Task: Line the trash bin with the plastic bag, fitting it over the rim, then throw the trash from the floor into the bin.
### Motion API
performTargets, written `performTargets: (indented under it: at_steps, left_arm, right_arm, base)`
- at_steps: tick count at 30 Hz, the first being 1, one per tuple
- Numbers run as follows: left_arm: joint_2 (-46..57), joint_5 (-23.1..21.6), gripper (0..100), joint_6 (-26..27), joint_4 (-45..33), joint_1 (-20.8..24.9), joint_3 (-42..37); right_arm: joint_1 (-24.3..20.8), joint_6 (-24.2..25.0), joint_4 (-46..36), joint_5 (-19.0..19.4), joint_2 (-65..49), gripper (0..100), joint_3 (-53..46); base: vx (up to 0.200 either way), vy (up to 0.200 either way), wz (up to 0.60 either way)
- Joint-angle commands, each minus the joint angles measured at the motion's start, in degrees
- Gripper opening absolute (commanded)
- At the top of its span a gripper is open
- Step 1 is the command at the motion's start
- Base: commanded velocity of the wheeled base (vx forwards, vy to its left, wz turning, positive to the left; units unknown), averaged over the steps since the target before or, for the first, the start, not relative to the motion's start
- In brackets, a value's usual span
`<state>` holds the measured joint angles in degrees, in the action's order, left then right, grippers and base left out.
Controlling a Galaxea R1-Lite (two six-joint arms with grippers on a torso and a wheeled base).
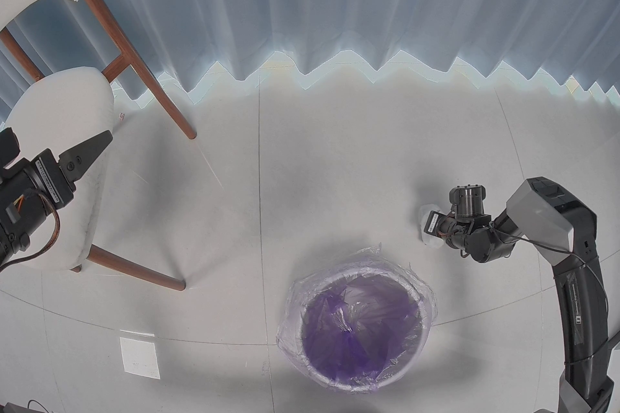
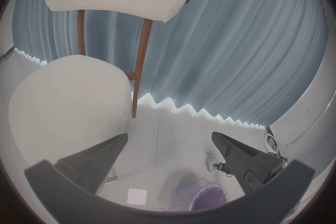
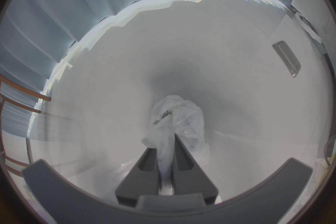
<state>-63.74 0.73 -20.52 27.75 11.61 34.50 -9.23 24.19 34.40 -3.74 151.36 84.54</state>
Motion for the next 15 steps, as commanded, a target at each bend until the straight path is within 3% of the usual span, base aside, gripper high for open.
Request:
performTargets:
  at_steps: [1,11,15]
  left_arm:
    - [0.02,-3.98,100,1.27,2.49,-3.26,-0.13]
    - [2.05,-5.21,100,3.47,2.66,-3.78,-4.35]
    - [3.45,-8.73,100,4.96,2.66,-3.96,-5.23]
  right_arm:
    - [2.20,0.34,2.25,-0.65,-12.05,0,-12.91]
    - [7.38,0.34,10.25,0.58,-26.11,0,-33.48]
    - [8.70,0.34,14.20,1.72,-31.83,0,-42.62]
  base:
    - [0.000,0.000,0.00]
    - [0.000,0.000,0.00]
    - [0.000,0.000,0.00]
